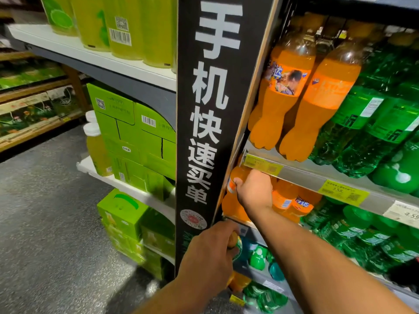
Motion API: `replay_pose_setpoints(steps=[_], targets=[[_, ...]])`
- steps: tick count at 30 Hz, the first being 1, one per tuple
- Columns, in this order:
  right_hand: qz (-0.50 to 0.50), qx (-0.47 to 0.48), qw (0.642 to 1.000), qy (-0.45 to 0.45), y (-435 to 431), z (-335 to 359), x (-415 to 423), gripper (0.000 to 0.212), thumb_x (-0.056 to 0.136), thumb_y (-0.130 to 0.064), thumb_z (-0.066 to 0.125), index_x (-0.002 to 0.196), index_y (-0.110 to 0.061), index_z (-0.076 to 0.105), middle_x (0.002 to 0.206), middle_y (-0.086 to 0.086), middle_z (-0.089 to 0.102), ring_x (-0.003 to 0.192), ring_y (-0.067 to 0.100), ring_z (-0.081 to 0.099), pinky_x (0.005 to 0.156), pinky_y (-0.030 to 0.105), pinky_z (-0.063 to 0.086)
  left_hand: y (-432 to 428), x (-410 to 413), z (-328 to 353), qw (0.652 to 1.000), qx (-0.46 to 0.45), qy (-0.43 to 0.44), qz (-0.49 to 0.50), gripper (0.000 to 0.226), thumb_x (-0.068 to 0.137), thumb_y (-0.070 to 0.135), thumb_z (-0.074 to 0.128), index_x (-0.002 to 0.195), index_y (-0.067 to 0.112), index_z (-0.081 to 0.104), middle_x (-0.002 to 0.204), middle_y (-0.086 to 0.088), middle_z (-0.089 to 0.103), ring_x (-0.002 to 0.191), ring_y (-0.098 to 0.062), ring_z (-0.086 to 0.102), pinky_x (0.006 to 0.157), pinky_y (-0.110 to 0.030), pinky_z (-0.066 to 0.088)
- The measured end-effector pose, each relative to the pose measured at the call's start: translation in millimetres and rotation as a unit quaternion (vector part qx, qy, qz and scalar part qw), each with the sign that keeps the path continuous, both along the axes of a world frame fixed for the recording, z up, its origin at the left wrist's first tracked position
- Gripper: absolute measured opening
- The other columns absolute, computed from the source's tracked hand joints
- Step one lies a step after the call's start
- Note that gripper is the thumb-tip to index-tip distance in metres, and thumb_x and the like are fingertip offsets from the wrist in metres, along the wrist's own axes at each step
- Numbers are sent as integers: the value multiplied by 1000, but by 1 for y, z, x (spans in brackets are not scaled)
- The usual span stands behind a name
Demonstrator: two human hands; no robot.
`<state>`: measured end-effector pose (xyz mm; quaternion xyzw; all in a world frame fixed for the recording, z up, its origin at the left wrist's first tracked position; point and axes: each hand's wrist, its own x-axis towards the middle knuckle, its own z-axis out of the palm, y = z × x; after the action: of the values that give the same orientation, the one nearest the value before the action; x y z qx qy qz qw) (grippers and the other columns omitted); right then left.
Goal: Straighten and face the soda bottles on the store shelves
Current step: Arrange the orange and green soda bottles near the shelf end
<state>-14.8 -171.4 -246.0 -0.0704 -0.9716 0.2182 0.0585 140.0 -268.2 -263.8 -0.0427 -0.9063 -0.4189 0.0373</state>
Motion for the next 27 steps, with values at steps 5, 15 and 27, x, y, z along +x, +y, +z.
replay_pose_setpoints(steps=[5,15,27], targets=[[-4,12,1000,6,0,-5,-5,27,99,-29,56,97,-4,66,100,18,69,97,36,66,72,33,47,-4,1,-4,1000,8,-11,-4,26,87,31,65,102,40,45,92,21,57,85,-2,54,69,-19,43],[66,49,997,-13,16,0,-7,27,100,-27,51,102,-3,64,105,18,68,101,36,64,75,33,47,-7,2,-3,1000,-25,-8,6,25,86,33,66,101,38,48,94,17,60,87,-5,56,76,-33,51],[179,70,976,-105,120,-26,52,35,86,-15,60,120,-21,65,120,7,68,109,30,64,88,32,51,45,-21,-1,998,-63,-12,-21,24,82,36,70,98,37,51,90,19,59,83,-6,55,69,-24,39]])
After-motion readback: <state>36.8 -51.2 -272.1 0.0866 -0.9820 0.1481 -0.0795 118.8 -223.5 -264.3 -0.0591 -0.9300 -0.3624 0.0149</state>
